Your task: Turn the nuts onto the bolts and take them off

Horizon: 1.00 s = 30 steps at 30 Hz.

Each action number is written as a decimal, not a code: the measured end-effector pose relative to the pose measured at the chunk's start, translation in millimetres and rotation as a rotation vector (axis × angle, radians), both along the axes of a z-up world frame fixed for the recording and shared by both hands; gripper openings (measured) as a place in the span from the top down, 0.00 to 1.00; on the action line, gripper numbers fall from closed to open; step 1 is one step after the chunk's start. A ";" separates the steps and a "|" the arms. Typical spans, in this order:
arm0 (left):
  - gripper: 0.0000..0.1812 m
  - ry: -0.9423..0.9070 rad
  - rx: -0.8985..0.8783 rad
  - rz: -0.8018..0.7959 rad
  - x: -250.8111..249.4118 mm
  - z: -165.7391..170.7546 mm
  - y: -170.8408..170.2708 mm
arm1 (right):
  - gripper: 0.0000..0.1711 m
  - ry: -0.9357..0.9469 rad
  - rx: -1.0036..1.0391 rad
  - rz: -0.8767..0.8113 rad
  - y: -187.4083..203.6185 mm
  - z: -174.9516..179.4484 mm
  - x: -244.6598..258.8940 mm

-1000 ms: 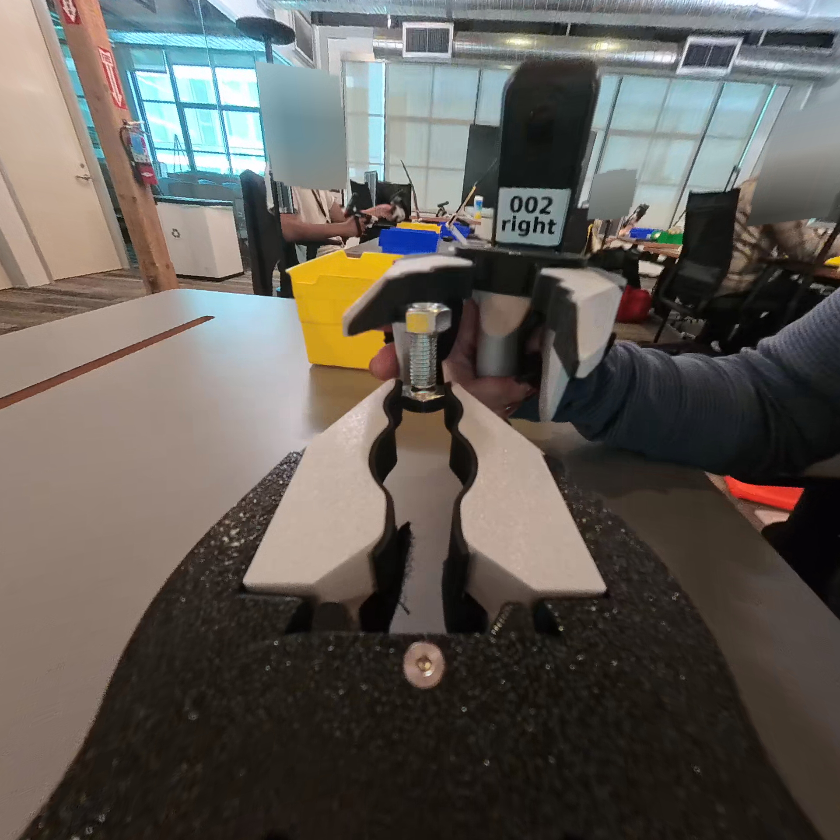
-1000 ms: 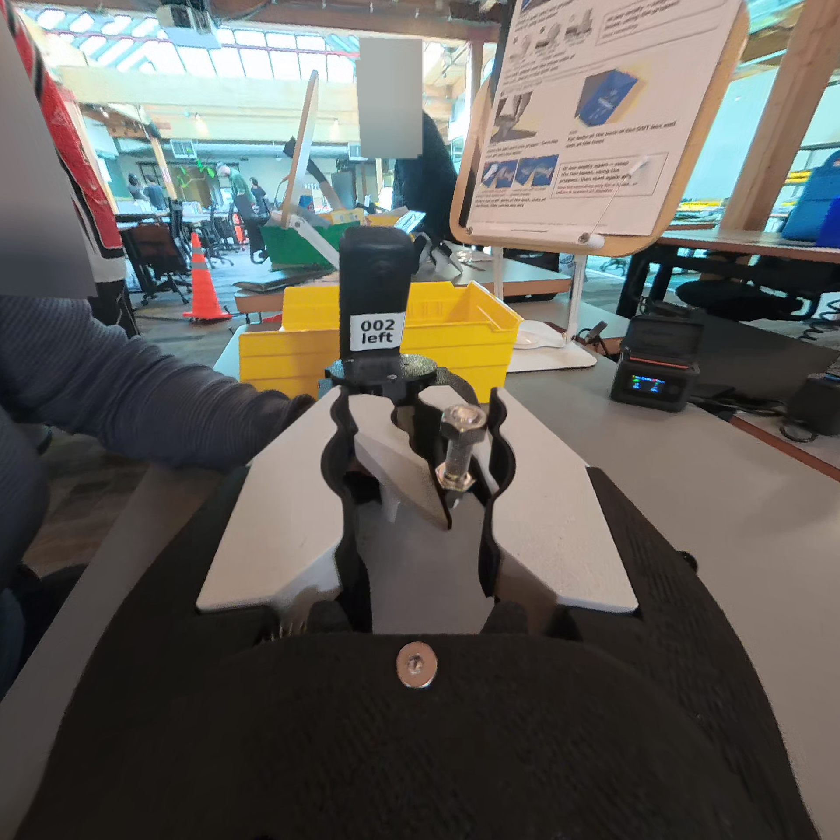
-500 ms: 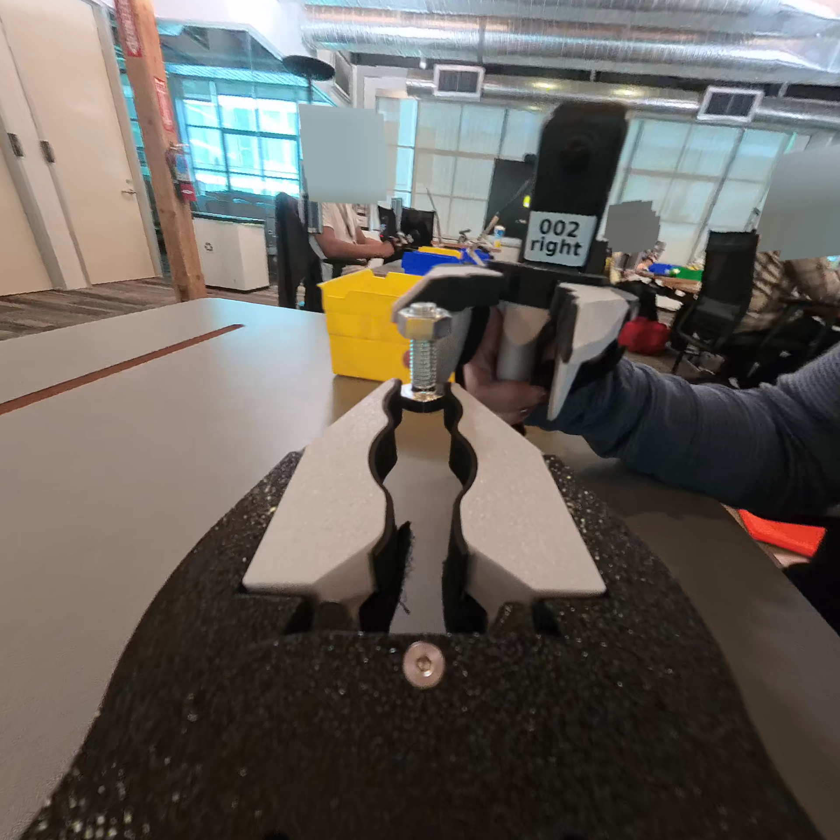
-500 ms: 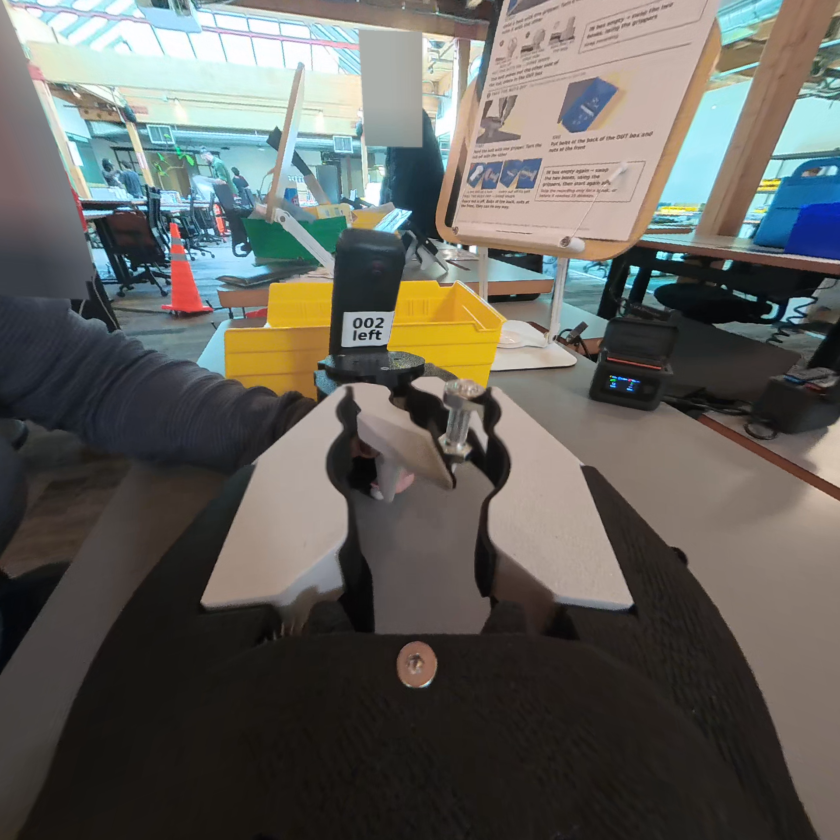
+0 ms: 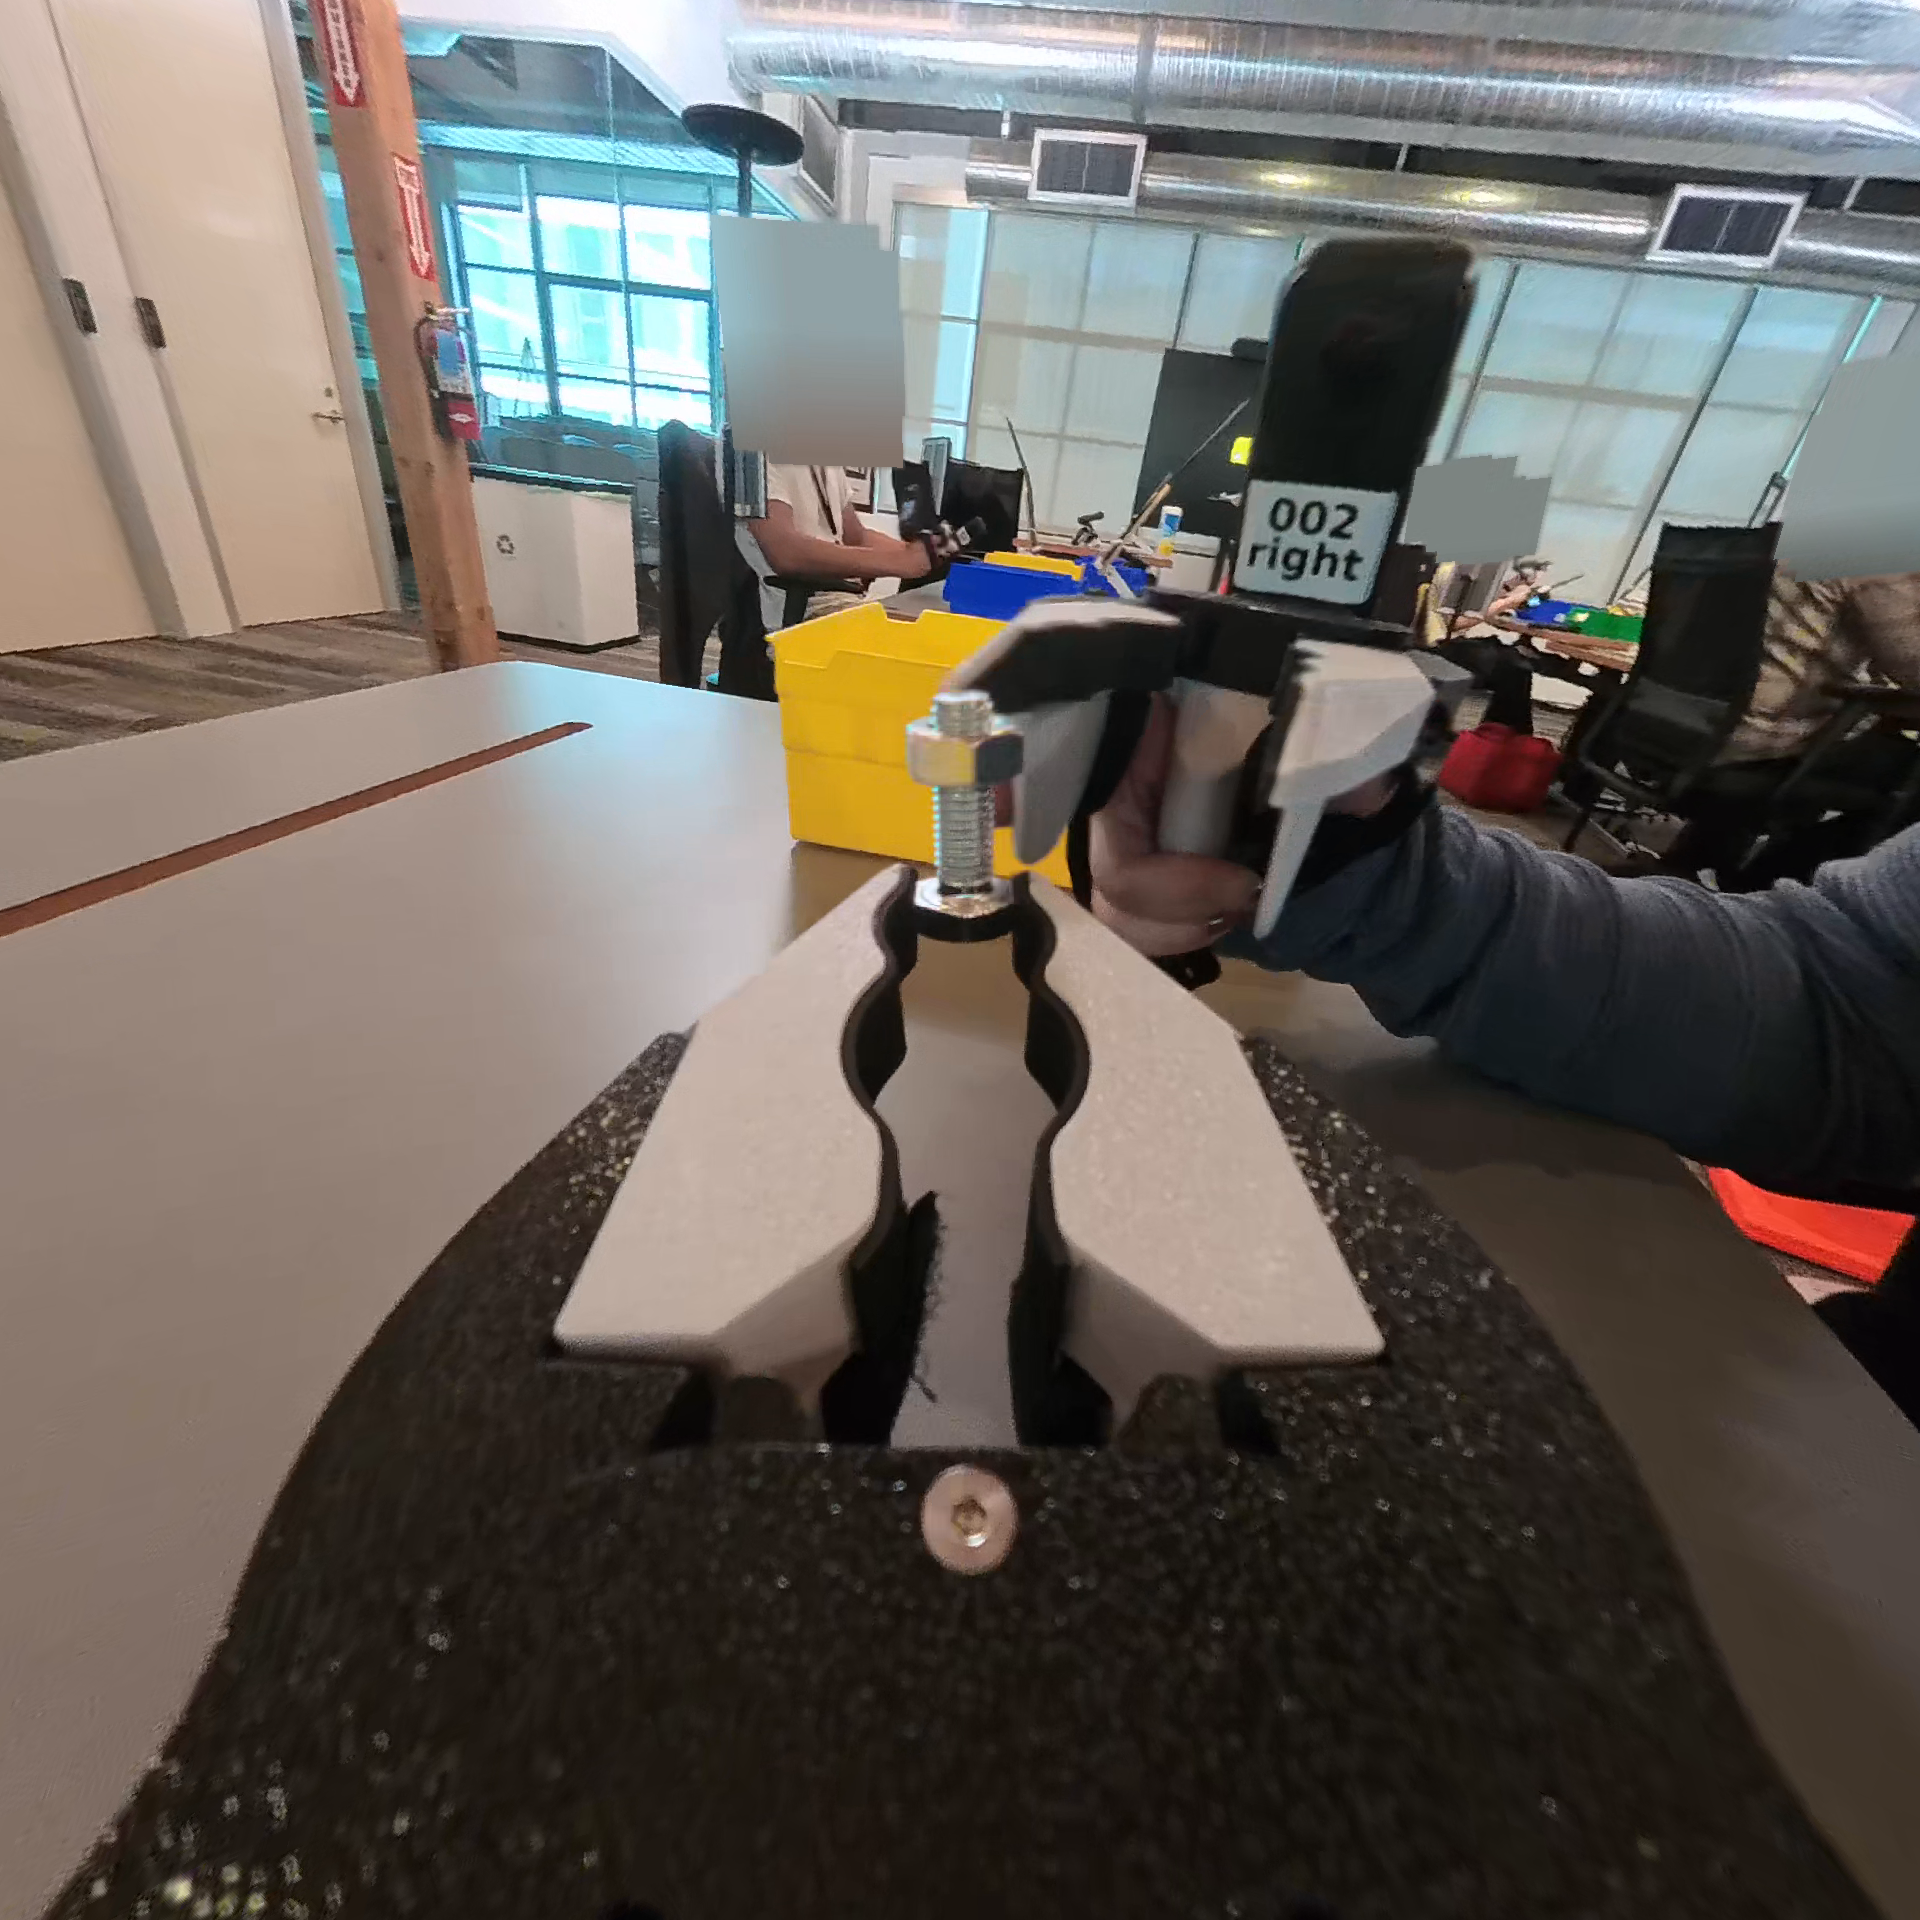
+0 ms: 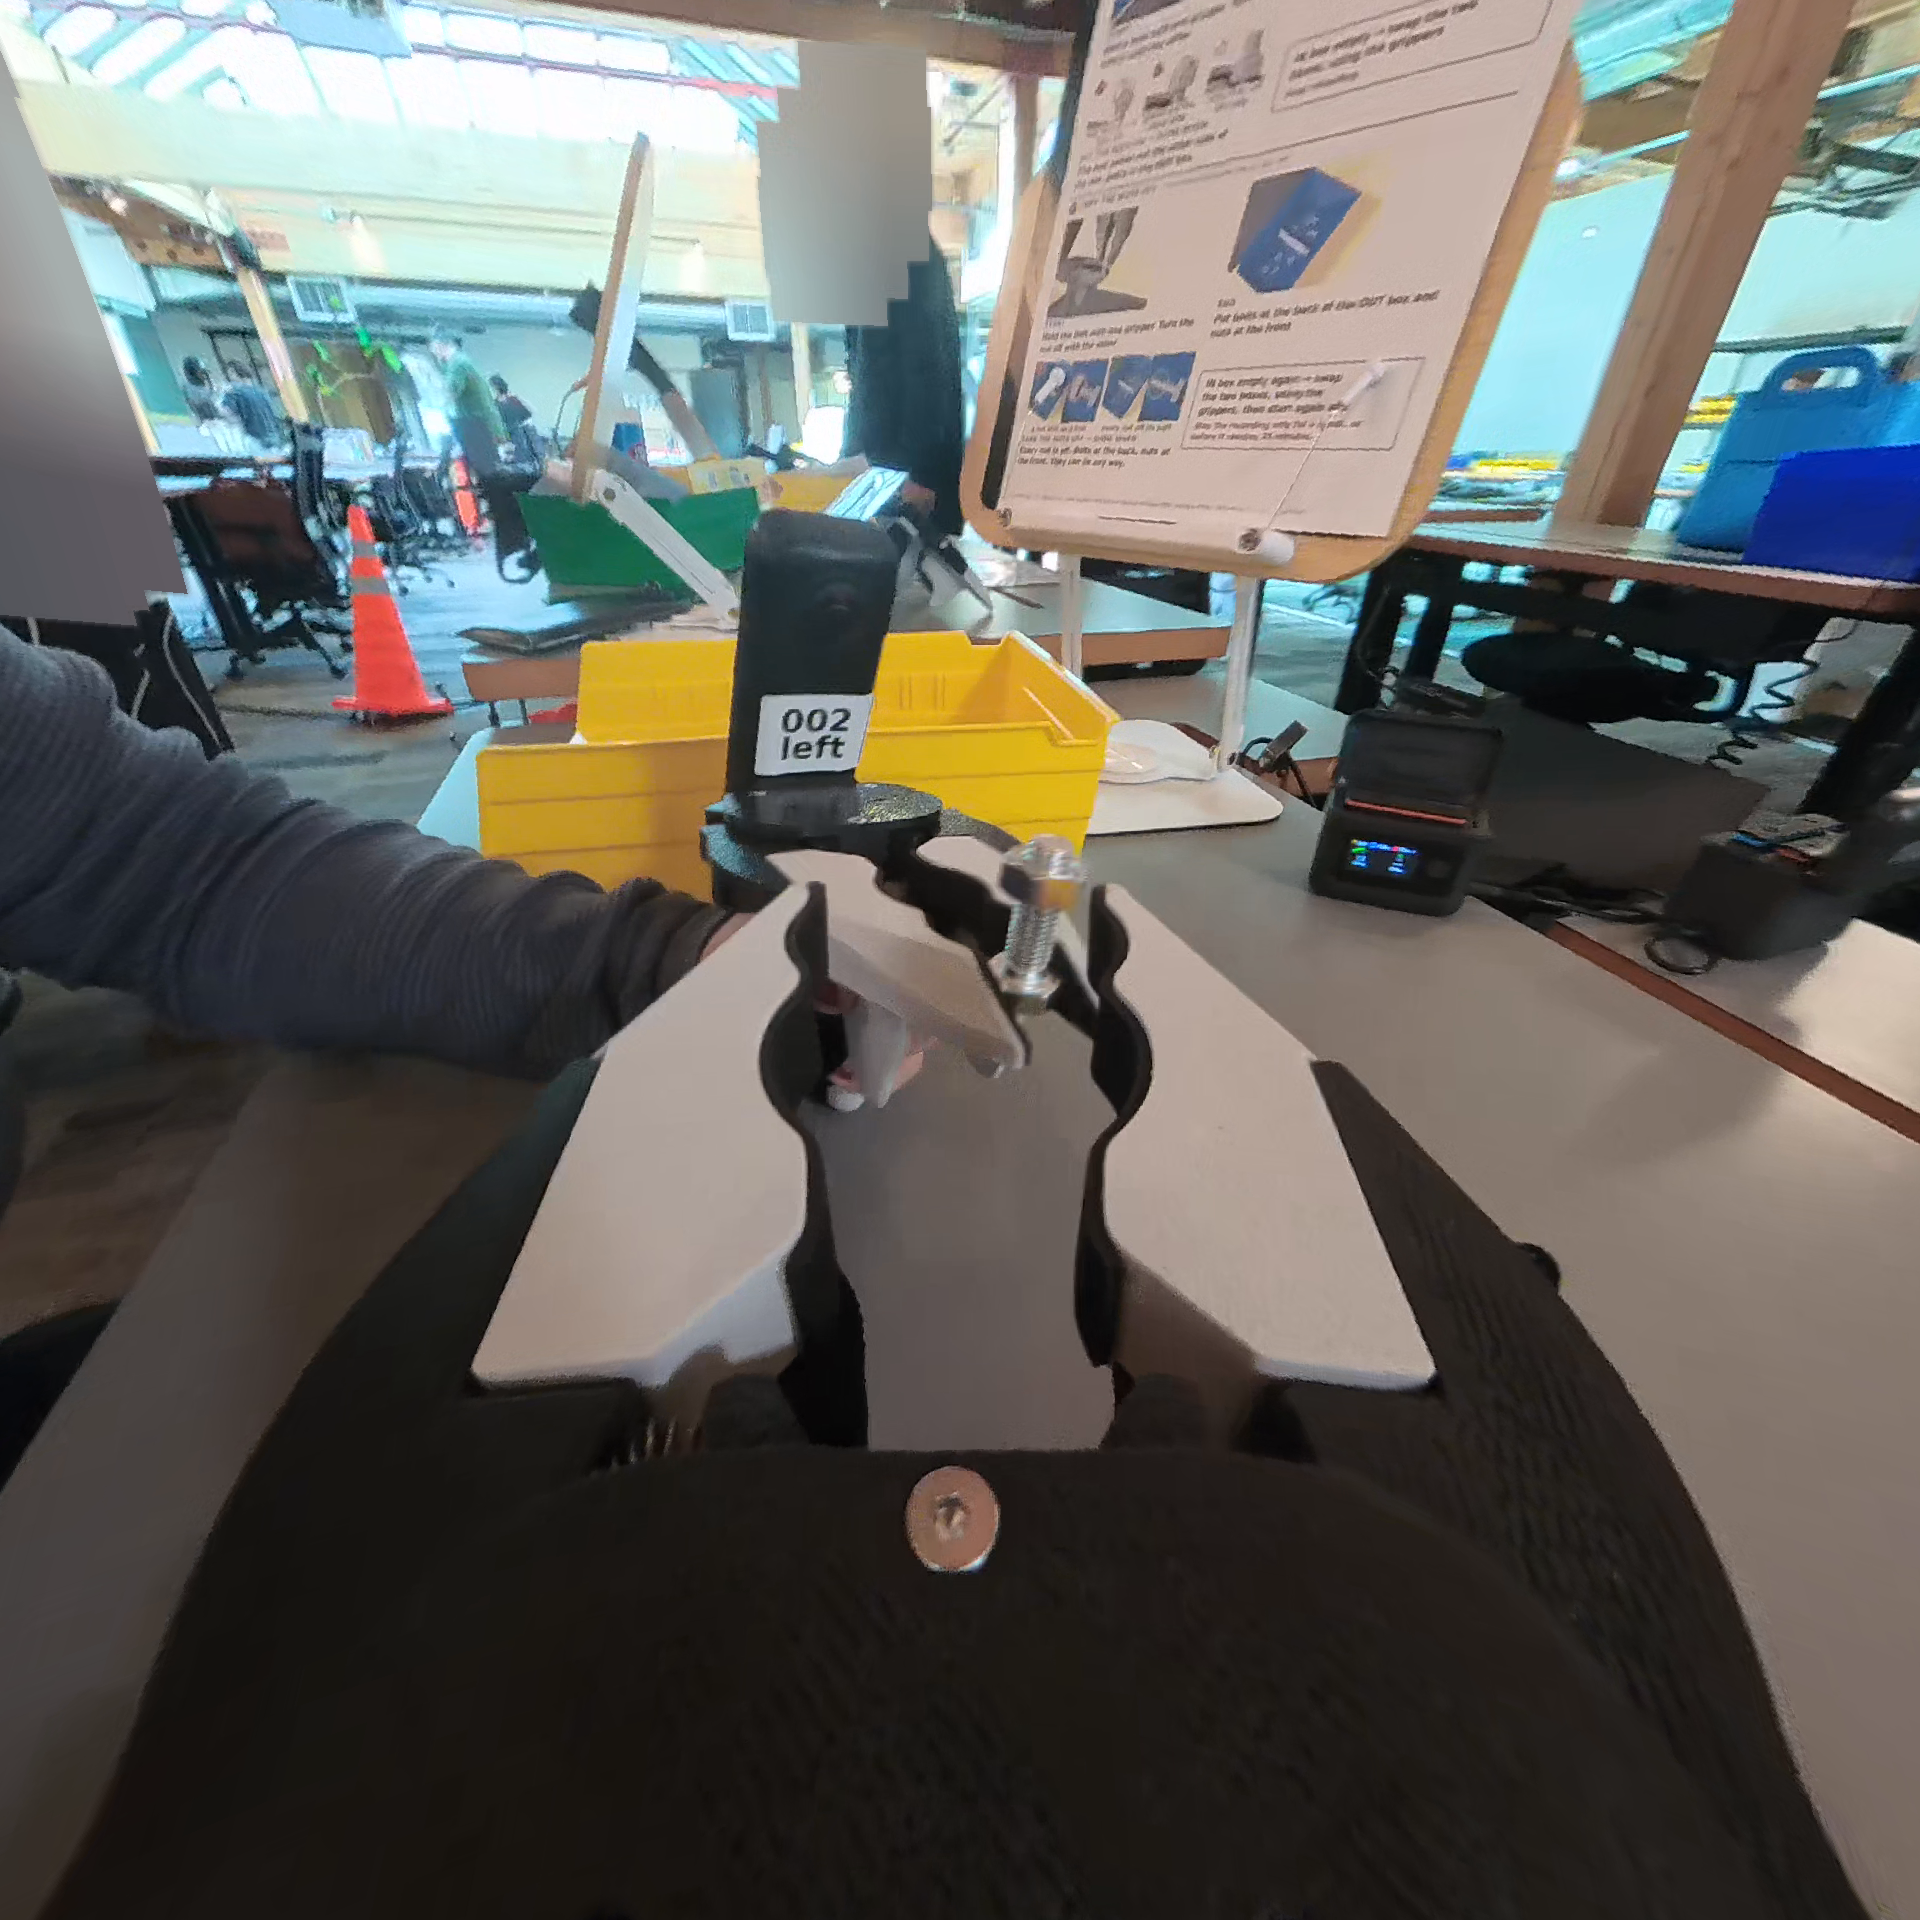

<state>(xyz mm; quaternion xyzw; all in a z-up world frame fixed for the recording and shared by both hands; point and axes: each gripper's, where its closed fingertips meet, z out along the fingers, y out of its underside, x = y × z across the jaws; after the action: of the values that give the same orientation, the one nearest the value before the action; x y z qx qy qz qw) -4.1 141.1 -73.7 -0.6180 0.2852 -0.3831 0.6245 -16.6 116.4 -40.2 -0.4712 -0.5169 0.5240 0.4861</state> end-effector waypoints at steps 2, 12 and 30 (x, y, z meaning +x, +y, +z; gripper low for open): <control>0.91 0.039 0.020 -0.030 8.4 -2.5 -5.4 | 0.65 0.002 0.001 -0.016 0.7 -0.4 -3.6; 0.91 -0.017 0.000 -0.008 2.9 1.5 -1.7 | 0.72 -0.007 -0.064 0.065 -3.4 -0.4 5.7; 0.91 0.019 0.011 -0.084 18.2 -1.5 -12.5 | 0.54 0.028 -0.015 0.019 -6.4 2.1 -6.9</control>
<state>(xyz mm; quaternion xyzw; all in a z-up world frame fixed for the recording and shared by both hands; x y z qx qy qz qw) 14.1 128.6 -75.2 -0.6056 0.3188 -0.4015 0.6087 -23.5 110.0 -38.2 -0.4625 -0.5105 0.5390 0.4847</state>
